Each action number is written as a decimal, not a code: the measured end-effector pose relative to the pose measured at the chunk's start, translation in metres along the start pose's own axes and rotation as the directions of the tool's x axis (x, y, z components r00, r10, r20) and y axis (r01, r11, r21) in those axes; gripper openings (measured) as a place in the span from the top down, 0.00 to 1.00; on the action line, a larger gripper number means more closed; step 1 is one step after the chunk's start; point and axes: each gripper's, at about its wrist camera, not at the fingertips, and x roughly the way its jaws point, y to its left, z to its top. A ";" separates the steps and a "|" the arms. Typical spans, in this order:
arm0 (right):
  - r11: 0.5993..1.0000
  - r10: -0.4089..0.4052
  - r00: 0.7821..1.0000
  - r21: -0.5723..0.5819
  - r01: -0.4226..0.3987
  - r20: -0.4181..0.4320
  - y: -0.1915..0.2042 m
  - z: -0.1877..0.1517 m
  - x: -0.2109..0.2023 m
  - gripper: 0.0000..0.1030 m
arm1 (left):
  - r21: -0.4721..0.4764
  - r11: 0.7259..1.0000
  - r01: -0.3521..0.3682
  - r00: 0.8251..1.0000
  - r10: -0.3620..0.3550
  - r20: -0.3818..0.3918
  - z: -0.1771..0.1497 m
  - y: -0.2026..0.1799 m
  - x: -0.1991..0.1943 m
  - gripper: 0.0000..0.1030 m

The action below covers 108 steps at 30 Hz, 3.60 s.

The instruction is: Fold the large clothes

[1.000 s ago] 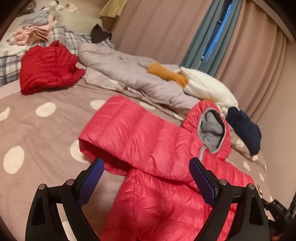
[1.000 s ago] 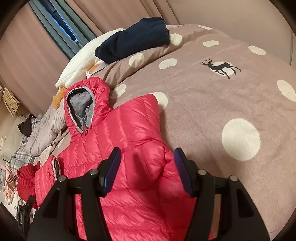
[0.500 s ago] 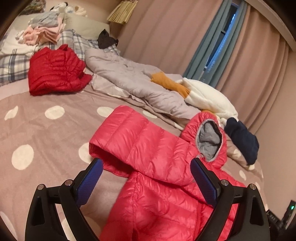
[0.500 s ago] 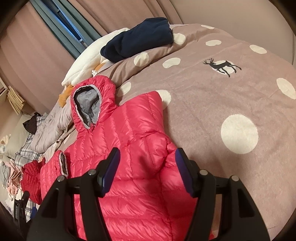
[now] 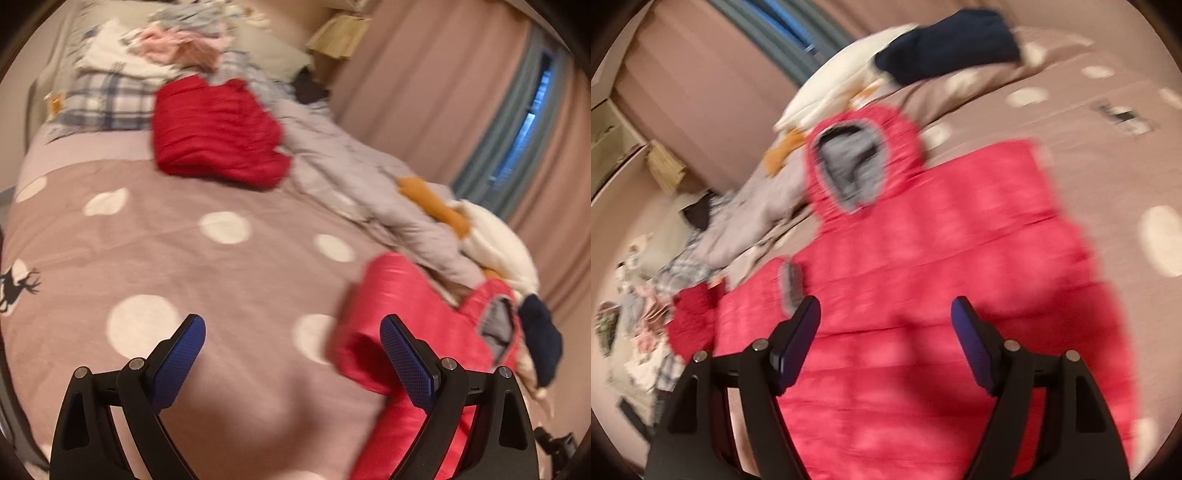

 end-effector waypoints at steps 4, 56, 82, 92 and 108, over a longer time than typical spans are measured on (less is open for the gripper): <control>0.998 0.067 0.994 -0.011 -0.068 -0.091 0.040 -0.001 0.050 0.22 | -0.005 0.999 -0.040 0.999 0.040 -0.031 0.000 0.021 0.017 0.08; 0.848 -0.433 0.875 -0.230 0.476 0.214 -0.049 0.040 0.025 0.48 | 0.103 0.995 -0.011 0.982 0.030 -0.185 -0.036 -0.020 0.056 0.08; 0.835 -0.506 0.829 -0.105 0.540 0.238 -0.065 0.038 -0.002 0.21 | 0.162 0.985 0.059 0.995 -0.044 -0.090 -0.020 -0.046 0.030 0.08; 0.851 -0.352 0.865 -0.264 0.455 0.357 -0.007 0.037 -0.037 0.24 | 0.344 0.910 0.234 0.971 -0.238 -0.031 -0.032 -0.104 -0.003 0.43; 0.874 -0.368 0.848 -0.168 0.455 0.382 -0.030 0.057 -0.064 0.16 | 0.367 0.905 0.213 0.977 -0.206 -0.058 -0.035 -0.126 0.024 0.45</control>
